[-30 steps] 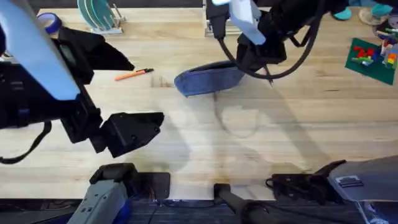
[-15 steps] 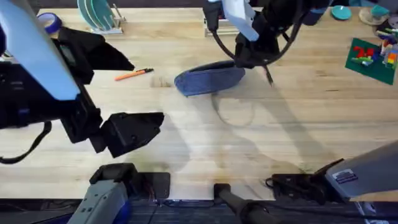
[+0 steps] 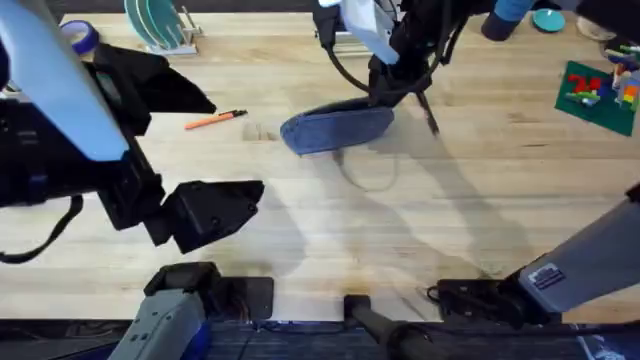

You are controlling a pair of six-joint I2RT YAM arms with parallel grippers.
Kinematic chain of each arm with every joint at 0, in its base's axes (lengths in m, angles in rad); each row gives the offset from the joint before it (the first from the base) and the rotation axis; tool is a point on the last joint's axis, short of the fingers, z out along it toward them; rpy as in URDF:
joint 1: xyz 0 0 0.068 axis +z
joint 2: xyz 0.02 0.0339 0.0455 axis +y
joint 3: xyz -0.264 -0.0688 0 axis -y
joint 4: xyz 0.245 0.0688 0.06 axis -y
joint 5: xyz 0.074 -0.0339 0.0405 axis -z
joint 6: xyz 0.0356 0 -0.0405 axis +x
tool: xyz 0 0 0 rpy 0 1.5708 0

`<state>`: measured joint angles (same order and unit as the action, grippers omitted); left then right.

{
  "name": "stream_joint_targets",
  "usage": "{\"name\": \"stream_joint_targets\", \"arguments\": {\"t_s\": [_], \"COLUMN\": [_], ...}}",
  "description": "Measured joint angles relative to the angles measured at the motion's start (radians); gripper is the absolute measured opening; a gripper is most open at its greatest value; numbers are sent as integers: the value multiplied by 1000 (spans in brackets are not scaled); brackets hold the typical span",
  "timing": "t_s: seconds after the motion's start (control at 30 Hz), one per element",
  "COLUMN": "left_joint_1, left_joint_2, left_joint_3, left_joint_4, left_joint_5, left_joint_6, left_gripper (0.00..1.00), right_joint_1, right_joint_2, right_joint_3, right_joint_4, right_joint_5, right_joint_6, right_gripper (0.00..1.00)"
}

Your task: Unzip the bag, pick up the pens from the table one at a time and place them inside, then zip the bag closed.

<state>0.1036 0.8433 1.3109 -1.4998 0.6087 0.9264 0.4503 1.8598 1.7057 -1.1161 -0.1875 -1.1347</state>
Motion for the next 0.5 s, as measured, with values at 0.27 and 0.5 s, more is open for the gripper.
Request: {"name": "stream_joint_targets", "arguments": {"t_s": [0.27,0.5], "left_joint_1": [0,0], "left_joint_2": [0,0], "left_joint_3": [0,0], "left_joint_4": [0,0], "left_joint_5": [0,0], "left_joint_6": [0,0], "left_gripper": [993,995], "right_joint_1": [-7,-17], "right_joint_2": [10,10], "right_joint_3": [11,12], "right_joint_4": [6,26], "right_joint_5": [0,0], "right_joint_6": [0,0], "right_gripper": [28,28]}}
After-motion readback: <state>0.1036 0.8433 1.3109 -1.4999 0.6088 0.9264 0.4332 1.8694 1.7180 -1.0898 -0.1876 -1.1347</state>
